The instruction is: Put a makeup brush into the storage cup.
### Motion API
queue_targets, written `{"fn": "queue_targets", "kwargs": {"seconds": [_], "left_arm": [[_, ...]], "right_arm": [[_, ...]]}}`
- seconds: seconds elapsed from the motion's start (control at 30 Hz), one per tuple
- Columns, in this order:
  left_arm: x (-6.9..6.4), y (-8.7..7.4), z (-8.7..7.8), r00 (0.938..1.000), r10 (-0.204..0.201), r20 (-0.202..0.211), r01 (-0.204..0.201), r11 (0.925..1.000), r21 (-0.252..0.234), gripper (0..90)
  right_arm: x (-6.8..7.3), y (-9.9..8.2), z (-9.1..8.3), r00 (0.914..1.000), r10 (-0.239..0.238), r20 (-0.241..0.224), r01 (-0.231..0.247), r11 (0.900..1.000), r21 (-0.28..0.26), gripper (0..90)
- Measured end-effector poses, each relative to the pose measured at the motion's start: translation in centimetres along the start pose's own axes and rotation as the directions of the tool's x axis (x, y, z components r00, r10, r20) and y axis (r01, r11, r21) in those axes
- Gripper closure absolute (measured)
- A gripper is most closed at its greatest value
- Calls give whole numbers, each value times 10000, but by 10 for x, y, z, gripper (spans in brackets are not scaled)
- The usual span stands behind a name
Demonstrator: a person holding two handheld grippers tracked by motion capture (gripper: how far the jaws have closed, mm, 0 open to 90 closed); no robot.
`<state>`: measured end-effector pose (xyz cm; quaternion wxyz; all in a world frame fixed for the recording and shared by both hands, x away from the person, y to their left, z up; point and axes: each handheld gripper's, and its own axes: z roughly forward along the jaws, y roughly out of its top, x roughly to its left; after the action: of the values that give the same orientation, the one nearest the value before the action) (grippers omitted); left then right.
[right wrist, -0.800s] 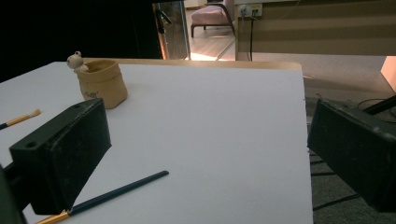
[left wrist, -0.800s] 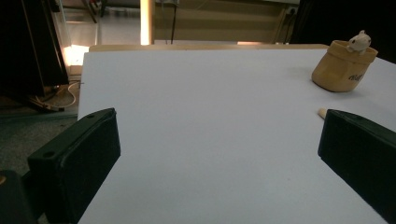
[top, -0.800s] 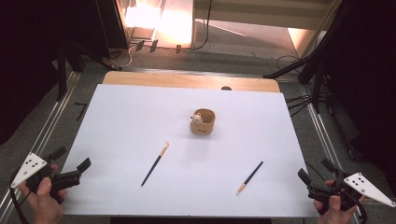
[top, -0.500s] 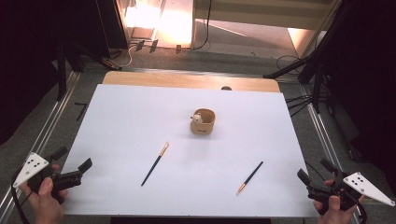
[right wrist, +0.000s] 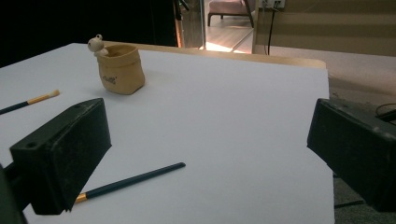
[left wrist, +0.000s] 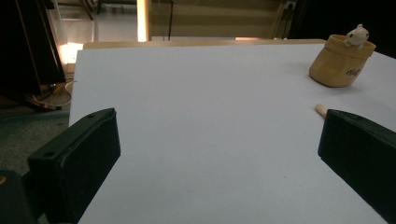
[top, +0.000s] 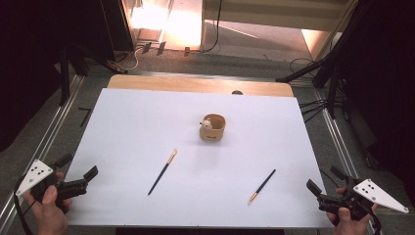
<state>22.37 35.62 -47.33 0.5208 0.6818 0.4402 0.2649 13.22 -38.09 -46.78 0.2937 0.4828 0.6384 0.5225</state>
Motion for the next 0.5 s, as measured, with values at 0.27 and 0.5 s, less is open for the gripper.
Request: {"fn": "queue_targets", "kwargs": {"seconds": [0.27, 0.5], "left_arm": [[0, -1, 1, 10000, 57, -61, -56, 9999, 120, 0], [-1, -1, 4, 10000, 52, -58, -52, 9999, 134, 0]], "right_arm": [[2, 9, 4, 9981, -435, -434, 444, 9988, 195, 4], [6, 17, 12, 9953, -737, -628, 772, 9955, 542, 55]]}}
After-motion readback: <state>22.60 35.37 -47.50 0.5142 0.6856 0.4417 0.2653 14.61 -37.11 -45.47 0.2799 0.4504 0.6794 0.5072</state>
